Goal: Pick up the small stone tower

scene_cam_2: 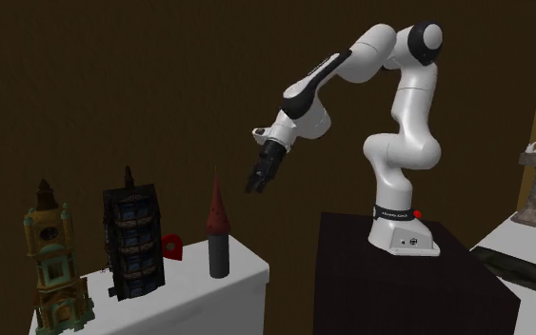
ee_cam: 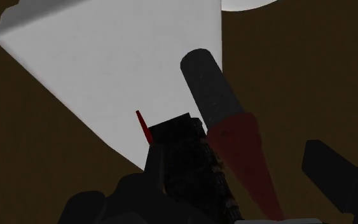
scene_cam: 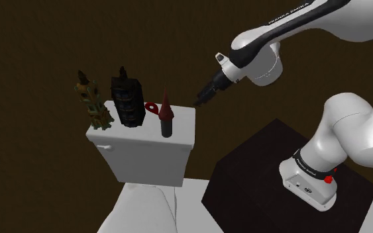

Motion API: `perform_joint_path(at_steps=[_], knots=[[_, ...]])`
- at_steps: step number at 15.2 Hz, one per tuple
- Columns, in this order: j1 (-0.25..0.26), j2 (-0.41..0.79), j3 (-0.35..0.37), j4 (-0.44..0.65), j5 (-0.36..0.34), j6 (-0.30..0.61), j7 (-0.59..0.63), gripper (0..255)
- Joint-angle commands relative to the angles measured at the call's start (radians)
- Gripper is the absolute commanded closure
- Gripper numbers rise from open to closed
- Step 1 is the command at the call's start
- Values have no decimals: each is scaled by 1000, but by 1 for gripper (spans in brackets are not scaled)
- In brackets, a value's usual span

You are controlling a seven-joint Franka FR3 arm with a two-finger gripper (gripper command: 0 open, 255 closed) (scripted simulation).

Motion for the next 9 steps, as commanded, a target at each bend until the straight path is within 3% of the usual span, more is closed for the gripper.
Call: perform_joint_path(at_steps=[1, 3, 5, 9], knots=[[91, 81, -56, 73, 244, 17, -245, 0], [122, 157, -70, 146, 448, -9, -453, 0], [128, 226, -66, 213, 608, -49, -622, 0], [133, 346, -58, 331, 832, -143, -867, 0]])
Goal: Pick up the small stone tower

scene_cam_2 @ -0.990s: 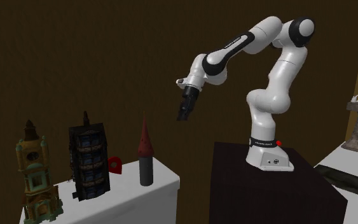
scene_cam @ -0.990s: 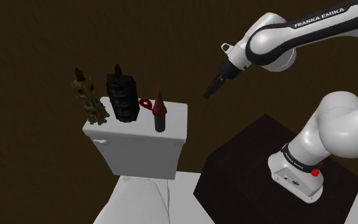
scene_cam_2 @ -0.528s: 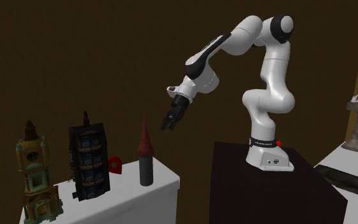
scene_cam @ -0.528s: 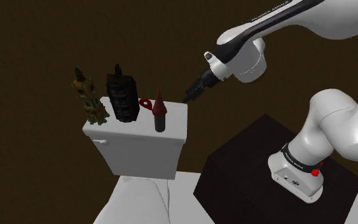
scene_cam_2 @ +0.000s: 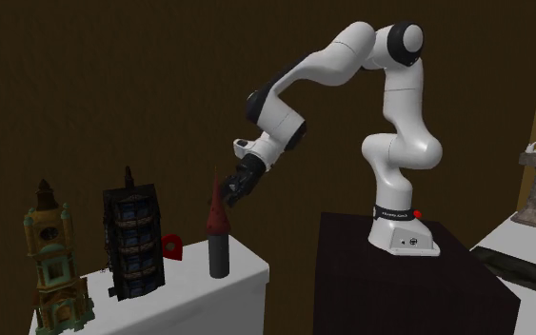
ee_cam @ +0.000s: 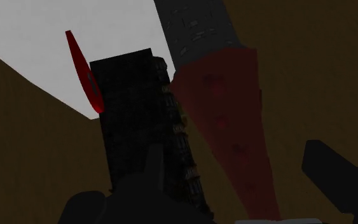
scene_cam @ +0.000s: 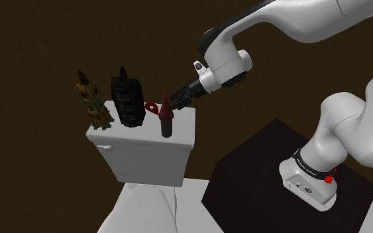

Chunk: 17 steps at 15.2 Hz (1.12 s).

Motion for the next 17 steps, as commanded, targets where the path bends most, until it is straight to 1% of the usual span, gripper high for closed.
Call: perform_joint_path(at_steps=[1, 8, 10, 11, 17], knots=[[2, 35, 3, 36, 62, -26, -66, 0], [-5, 123, -5, 43, 176, -85, -188, 0], [-5, 123, -5, 43, 176, -85, -188, 0], [-5, 122, -5, 43, 175, -85, -188, 255], [-5, 124, -5, 44, 175, -85, -187, 255]])
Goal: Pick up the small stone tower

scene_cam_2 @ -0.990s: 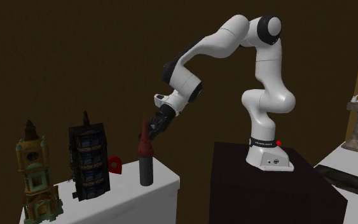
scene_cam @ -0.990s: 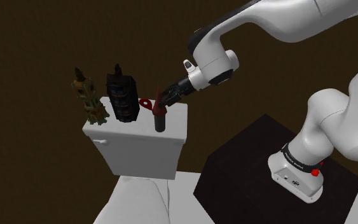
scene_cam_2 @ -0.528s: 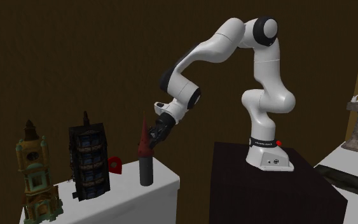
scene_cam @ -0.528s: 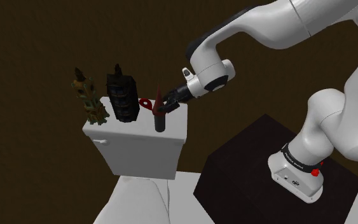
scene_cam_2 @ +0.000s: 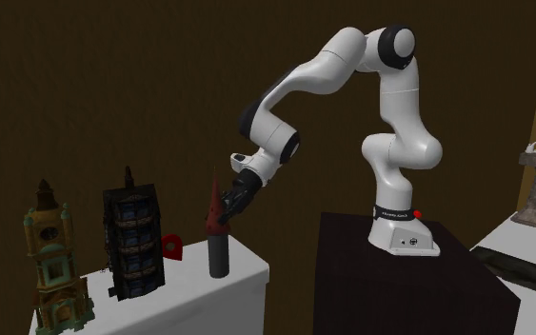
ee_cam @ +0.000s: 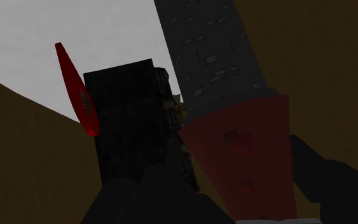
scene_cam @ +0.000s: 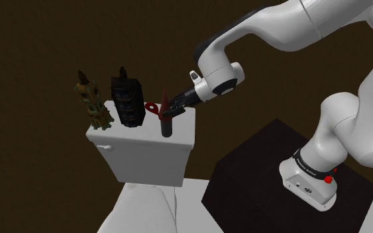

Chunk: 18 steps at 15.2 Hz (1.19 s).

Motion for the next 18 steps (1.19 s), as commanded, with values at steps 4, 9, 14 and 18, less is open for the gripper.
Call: perform_joint_path(at_steps=[4, 9, 14, 18], knots=[[2, -11, 1, -4, -13, 8, 14, 255], [6, -69, 6, -9, -88, 47, 94, 255], [11, -125, 11, -13, -173, 82, 185, 255], [15, -167, 15, -15, -249, 107, 266, 255]])
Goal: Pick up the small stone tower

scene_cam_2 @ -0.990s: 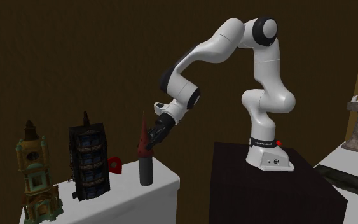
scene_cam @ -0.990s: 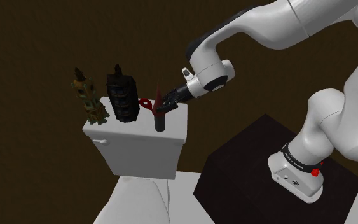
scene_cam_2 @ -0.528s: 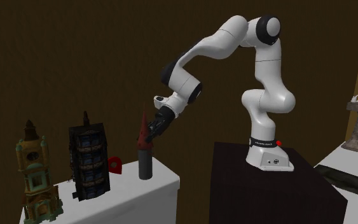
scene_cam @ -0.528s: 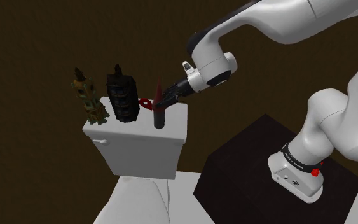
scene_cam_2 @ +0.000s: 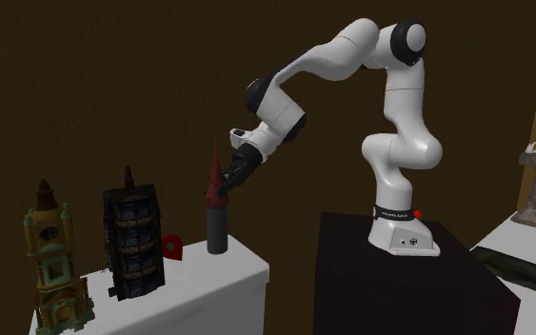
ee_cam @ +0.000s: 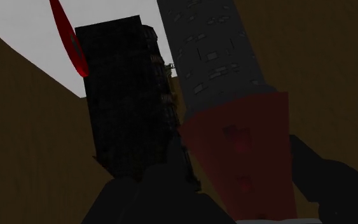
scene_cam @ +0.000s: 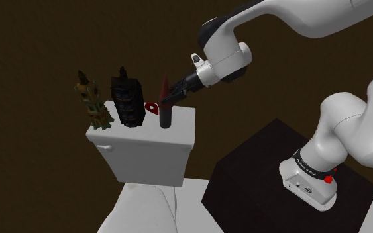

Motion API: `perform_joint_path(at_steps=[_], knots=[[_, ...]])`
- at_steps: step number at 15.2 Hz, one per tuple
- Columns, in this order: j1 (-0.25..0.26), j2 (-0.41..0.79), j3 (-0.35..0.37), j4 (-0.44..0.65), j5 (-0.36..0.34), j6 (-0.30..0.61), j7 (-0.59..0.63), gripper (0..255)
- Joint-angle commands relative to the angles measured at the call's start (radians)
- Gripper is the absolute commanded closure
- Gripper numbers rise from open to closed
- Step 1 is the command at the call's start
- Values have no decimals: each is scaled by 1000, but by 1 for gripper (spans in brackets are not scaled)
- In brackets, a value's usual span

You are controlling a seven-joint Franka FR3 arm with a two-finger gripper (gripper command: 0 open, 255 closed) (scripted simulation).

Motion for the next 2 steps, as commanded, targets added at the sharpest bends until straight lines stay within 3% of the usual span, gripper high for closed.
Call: perform_joint_path(at_steps=[1, 2], knots=[[1, -15, 1, -3, -25, 7, 25, 255], [1, -15, 1, -3, -25, 7, 25, 255]])
